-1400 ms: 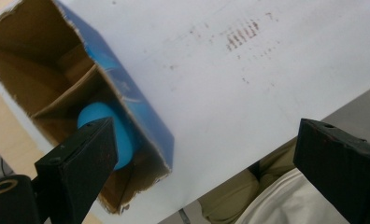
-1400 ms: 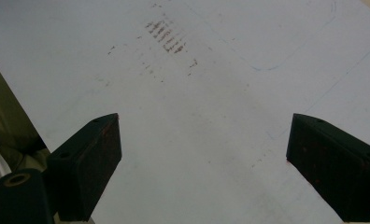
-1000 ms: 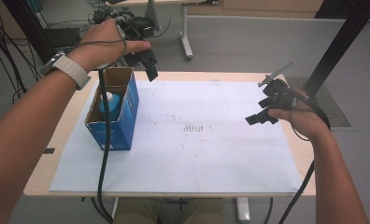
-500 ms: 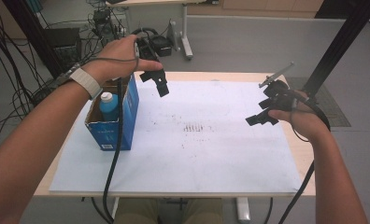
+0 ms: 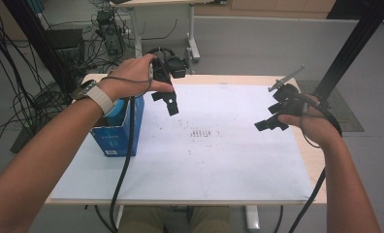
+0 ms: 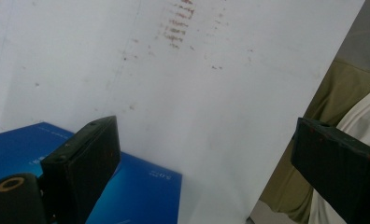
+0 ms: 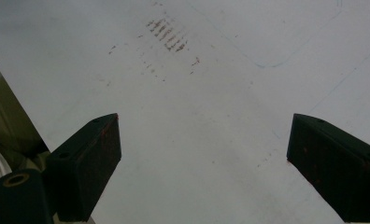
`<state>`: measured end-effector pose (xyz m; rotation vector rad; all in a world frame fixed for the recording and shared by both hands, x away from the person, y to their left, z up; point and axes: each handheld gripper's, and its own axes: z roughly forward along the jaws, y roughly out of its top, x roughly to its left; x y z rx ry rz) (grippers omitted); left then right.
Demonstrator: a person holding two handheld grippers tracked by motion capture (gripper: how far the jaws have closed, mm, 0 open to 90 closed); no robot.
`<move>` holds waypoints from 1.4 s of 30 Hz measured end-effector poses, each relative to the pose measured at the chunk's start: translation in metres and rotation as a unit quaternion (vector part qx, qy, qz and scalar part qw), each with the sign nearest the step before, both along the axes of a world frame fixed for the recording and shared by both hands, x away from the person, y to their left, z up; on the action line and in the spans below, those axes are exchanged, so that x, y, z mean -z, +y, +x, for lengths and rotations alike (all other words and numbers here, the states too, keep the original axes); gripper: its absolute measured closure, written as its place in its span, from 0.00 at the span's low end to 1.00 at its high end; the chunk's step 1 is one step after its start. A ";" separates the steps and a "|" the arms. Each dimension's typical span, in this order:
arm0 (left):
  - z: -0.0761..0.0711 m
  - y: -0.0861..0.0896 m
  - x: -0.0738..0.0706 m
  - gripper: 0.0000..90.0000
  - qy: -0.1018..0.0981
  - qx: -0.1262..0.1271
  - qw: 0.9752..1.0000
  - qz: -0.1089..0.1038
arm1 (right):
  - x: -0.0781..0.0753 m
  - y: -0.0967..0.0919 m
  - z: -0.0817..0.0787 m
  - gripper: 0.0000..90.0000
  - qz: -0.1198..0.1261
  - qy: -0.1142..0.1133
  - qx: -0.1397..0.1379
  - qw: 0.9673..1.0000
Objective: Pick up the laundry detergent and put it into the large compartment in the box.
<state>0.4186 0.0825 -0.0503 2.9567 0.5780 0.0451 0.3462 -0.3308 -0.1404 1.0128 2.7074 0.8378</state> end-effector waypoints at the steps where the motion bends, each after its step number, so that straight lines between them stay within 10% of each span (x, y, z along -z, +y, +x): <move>1: 0.000 0.000 0.001 0.10 0.000 -0.002 1.000 -0.001 | 0.000 0.000 0.000 0.11 0.000 0.000 0.001 1.000; 42: -0.002 -0.006 0.008 0.10 -0.004 -0.012 1.000 -0.001 | 0.005 -0.006 -0.005 0.11 0.005 0.001 0.006 1.000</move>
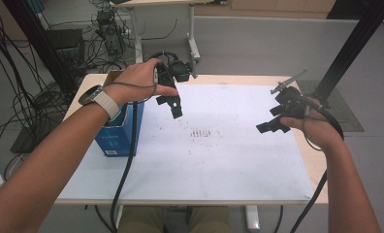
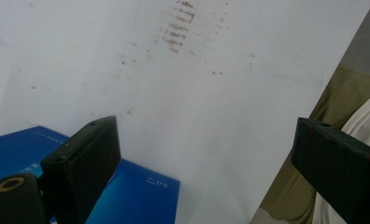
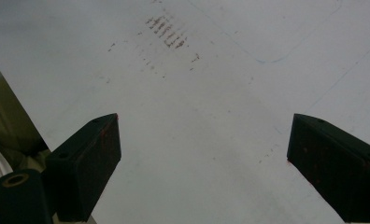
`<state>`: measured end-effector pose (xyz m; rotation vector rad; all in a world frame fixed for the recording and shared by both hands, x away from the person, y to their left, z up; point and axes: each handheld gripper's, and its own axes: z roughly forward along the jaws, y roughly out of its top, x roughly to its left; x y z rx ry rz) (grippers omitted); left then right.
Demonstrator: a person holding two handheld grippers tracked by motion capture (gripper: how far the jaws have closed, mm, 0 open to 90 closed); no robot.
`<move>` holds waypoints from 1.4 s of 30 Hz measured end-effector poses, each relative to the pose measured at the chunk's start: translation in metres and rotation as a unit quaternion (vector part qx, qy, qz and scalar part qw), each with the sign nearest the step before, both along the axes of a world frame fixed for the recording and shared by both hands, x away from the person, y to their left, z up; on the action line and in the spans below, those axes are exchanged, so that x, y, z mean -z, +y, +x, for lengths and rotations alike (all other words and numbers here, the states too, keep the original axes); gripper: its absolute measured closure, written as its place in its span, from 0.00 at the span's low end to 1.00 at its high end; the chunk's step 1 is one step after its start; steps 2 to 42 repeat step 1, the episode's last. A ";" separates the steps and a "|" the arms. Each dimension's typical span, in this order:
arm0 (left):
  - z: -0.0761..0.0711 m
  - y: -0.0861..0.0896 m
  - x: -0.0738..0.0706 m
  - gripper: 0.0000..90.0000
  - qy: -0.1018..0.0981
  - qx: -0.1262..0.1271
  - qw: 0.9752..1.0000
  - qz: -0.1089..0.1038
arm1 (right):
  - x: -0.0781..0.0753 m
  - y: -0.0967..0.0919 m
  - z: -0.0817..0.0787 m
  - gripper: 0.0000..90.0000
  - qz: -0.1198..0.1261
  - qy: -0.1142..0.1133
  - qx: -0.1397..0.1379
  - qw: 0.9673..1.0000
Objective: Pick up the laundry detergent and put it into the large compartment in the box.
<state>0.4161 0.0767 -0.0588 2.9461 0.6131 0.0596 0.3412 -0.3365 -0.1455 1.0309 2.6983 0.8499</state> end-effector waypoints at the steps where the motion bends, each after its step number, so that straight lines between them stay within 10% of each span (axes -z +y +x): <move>1: 0.001 0.000 0.000 0.10 0.001 0.000 1.000 0.001 | 0.000 0.000 0.000 0.11 0.000 0.000 -0.001 1.000; 42: 0.001 0.000 0.000 0.10 0.001 0.000 1.000 0.001 | 0.000 0.000 0.000 0.11 0.000 0.000 -0.001 1.000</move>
